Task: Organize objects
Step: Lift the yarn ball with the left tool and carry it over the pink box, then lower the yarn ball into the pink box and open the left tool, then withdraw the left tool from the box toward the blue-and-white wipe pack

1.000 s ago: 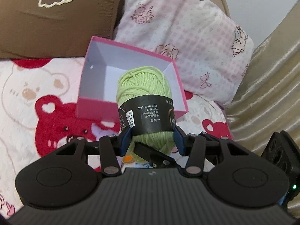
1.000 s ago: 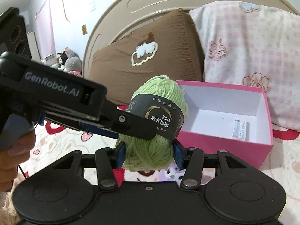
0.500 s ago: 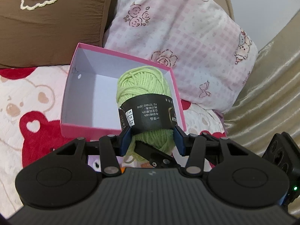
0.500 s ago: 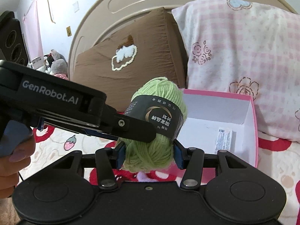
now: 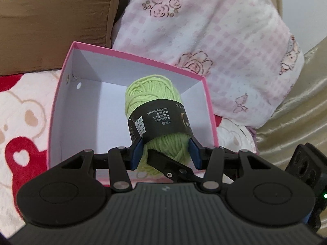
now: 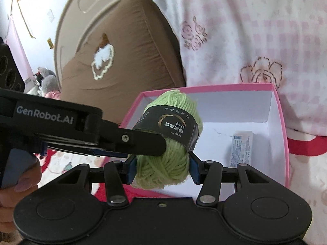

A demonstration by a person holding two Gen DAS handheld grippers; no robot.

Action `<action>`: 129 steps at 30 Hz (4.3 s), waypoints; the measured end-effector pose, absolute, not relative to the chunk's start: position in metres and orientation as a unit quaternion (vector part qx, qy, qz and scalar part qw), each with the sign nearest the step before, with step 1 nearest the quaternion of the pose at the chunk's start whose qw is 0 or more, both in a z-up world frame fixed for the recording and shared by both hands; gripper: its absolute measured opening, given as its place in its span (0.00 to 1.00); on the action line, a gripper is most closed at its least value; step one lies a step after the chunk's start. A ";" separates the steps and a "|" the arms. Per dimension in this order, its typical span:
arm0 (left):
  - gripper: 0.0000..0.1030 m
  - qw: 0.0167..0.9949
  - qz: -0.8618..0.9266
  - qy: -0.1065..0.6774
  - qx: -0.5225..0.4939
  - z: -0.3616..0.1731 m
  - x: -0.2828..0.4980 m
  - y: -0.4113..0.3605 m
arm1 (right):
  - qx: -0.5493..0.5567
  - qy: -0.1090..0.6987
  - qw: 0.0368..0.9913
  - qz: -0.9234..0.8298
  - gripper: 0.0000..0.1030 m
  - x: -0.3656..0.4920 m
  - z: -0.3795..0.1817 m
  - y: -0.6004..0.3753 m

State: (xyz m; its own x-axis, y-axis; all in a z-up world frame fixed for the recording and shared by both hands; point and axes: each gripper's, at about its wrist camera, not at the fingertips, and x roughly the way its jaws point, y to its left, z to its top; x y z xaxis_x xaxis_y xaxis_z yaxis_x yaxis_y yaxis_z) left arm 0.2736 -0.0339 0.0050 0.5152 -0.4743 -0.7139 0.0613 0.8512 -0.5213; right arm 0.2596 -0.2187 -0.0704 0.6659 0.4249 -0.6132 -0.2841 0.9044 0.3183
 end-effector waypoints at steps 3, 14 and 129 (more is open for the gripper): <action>0.46 0.831 -0.162 0.473 -0.243 -0.010 0.291 -0.033 | 0.076 0.367 0.909 0.184 0.54 0.272 -0.076 -0.218; 0.46 0.798 -0.165 0.505 -0.286 -0.062 0.322 -0.029 | 0.002 0.417 0.895 0.159 0.55 0.302 -0.106 -0.206; 1.00 0.840 -0.131 0.523 -0.061 0.075 0.131 -0.035 | -0.026 0.391 0.901 0.186 0.90 0.117 0.015 -0.264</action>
